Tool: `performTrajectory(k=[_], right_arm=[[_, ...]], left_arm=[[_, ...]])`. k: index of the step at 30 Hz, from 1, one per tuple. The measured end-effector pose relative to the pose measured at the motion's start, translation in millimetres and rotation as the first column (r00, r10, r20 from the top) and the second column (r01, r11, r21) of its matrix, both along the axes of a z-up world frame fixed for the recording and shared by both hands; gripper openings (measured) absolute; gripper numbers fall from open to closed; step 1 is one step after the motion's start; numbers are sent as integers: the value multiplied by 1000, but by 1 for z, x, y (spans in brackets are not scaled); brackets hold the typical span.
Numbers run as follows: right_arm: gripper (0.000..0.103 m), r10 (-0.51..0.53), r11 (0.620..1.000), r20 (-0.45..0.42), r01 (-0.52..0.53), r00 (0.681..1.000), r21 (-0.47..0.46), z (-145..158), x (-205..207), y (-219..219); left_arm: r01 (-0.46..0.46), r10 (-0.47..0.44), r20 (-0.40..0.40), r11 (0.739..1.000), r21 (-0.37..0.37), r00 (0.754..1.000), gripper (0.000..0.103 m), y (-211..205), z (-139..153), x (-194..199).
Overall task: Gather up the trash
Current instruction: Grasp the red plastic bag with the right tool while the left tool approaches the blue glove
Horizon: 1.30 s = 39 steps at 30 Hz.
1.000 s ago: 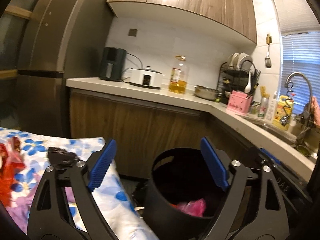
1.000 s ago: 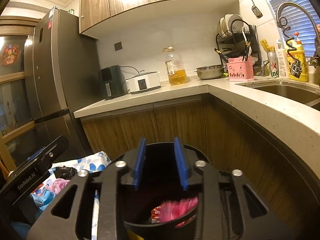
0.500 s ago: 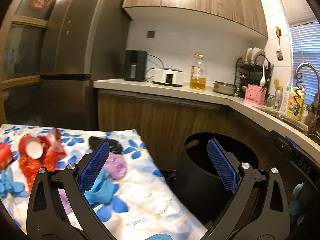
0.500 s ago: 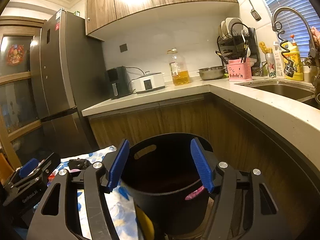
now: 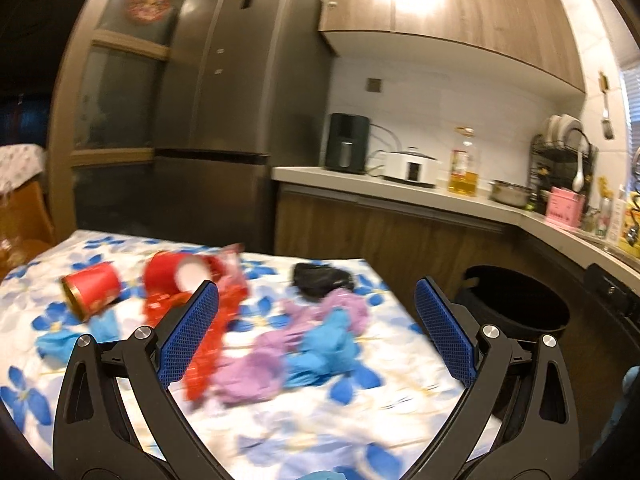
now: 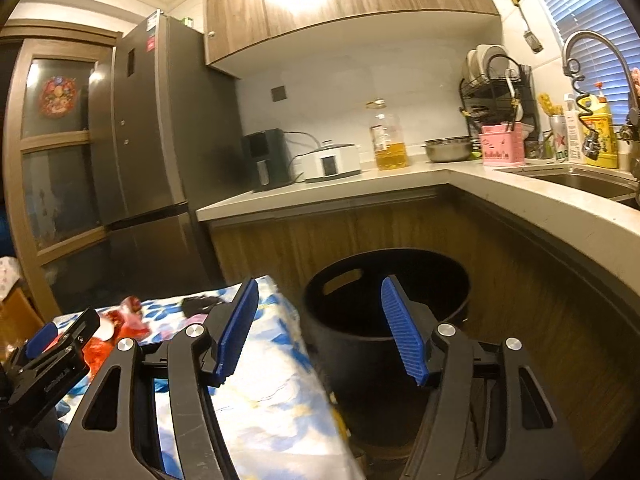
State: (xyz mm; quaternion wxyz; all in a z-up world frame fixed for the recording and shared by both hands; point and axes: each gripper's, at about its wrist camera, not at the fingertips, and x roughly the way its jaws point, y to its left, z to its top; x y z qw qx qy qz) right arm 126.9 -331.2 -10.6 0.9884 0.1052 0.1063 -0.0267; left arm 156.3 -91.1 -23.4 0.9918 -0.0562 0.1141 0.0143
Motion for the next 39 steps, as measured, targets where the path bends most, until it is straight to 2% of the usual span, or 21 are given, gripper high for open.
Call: performTrajectory(k=[8, 10, 16, 24, 30, 38, 39], right_arm=[[64, 100, 995, -17, -100, 995, -4, -5, 4, 46], [64, 130, 992, -15, -130, 991, -6, -6, 5, 60], [64, 219, 976, -22, -219, 976, -5, -15, 12, 105], [63, 355, 933, -70, -358, 932, -33, -32, 36, 175], [63, 433, 896, -138, -442, 891, -42, -47, 66, 224], [52, 477, 864, -260, -502, 840, -34, -70, 103, 270], [46, 479, 863, -273, -505, 834, -30, -72, 106, 272]], left_arm=[[-153, 153, -7, 988, 27, 988, 97, 67, -12, -20], [-205, 206, -8, 978, 45, 979, 97, 85, -15, -25], [-288, 289, -33, 957, 30, 957, 97, 131, -24, -29], [-309, 307, -62, 951, -17, 950, 97, 163, -28, -36], [-312, 308, -81, 949, -35, 948, 97, 183, -28, -35], [-333, 327, -87, 941, -62, 941, 97, 204, -25, -38], [-332, 326, -95, 941, -67, 941, 97, 206, -26, -36]])
